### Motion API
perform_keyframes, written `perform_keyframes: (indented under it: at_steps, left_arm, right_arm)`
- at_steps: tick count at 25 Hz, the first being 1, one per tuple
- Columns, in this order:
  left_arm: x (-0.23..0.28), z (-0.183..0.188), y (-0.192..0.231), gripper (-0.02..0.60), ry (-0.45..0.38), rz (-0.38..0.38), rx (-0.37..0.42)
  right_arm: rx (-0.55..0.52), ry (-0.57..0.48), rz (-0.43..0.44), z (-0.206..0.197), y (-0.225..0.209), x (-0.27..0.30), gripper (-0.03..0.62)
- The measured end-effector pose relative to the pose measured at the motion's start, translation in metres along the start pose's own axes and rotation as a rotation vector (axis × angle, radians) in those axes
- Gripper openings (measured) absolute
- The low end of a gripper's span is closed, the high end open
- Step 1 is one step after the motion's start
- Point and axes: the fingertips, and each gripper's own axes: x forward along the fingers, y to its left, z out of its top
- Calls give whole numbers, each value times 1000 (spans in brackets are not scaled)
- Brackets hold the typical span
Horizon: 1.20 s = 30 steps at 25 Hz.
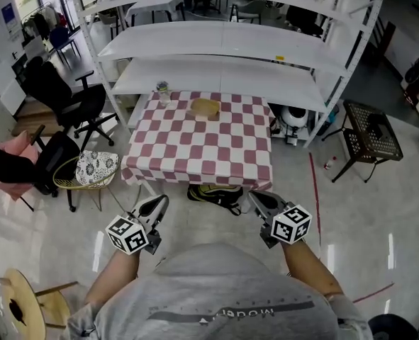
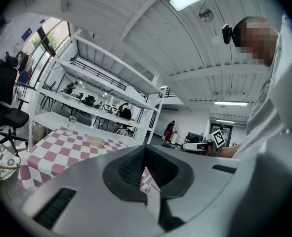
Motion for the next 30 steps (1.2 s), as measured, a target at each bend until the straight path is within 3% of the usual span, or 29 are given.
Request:
perform_keyframes:
  at_steps: [6,14,21,30]
  left_arm:
    - [5,1,2,14,2,10,6]
    - [19,6,41,14,-2,-18,-15]
    - [46,26,114,13,-11,-102,-39]
    - [69,61,226,12,44,-198,-41]
  right_arm:
    - [6,14,16,-5,-7,5,23]
    - [12,15,-7,4,-18,39,23]
    - [16,9,-84,16,-34,103,23]
    - [56,-28,-197,46,-51,201,25]
